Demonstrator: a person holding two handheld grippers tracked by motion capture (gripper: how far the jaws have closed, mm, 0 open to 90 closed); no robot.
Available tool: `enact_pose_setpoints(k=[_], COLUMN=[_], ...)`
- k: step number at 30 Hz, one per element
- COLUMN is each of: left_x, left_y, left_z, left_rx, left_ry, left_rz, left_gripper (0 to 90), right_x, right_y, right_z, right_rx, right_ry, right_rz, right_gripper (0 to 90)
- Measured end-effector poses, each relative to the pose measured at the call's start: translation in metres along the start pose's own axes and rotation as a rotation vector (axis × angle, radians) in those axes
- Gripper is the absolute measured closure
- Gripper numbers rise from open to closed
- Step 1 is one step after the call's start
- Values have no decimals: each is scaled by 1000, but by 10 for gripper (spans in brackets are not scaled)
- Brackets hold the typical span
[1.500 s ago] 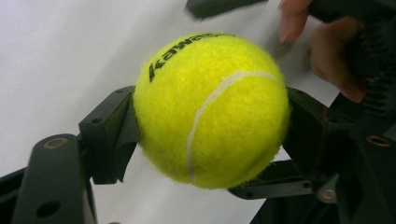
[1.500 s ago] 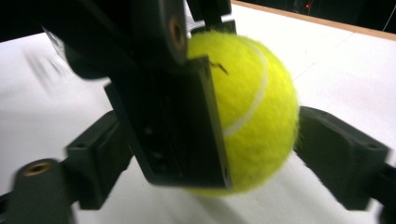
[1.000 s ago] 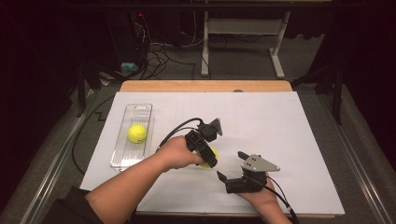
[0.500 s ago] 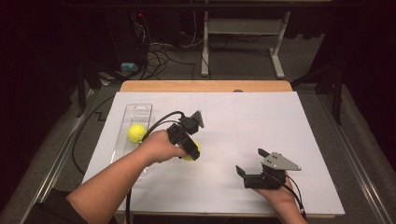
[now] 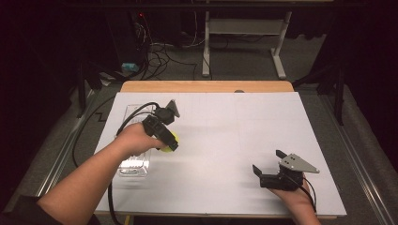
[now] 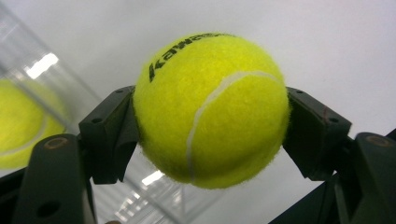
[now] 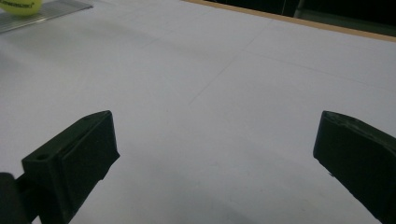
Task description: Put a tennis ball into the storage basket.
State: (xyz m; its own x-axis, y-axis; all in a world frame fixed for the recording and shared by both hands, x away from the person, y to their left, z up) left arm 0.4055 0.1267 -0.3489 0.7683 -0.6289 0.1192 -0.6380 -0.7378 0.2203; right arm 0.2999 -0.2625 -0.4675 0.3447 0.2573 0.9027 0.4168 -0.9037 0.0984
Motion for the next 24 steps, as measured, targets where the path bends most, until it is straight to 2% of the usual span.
enact_pose_setpoints(k=[4, 5, 7, 16, 17, 24], left_x=[-12, -12, -22, -48, -54, -65], left_y=[-15, -15, -25, -50, -56, -67], left_z=[-8, -8, -13, -28, -30, -33], left_rx=[17, 17, 27, 52, 56, 66], left_ry=[1, 1, 2, 7, 12, 9], left_rz=[-37, -37, -60, -126, -144, -173], left_gripper=[263, 262, 262, 262, 262, 262], right_x=[-2, -2, -3, -3, -3, -3], right_y=[4, 5, 6, 7, 7, 7], right_z=[-3, -3, -4, -4, -4, -4], right_rx=[-11, -12, -14, -19, -19, -20], right_ry=[1, 0, -2, -5, -3, -6], right_rz=[4, 6, 6, 8, 10, 7], right_gripper=[0, 0, 0, 0, 0, 0])
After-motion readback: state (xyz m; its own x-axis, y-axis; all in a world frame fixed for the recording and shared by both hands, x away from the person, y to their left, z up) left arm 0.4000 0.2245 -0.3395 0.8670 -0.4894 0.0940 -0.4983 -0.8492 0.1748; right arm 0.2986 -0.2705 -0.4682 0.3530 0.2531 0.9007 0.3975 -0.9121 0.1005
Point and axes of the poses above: each handheld gripper's, and its own axes: z roughly forward along the jaws, x roughly out of its top, y roughly to its right, the point moved 1 cm from there along z, roughly forward along the jaws, and after that the axes turned 7 degrees about -x, right-handed, at the moved point
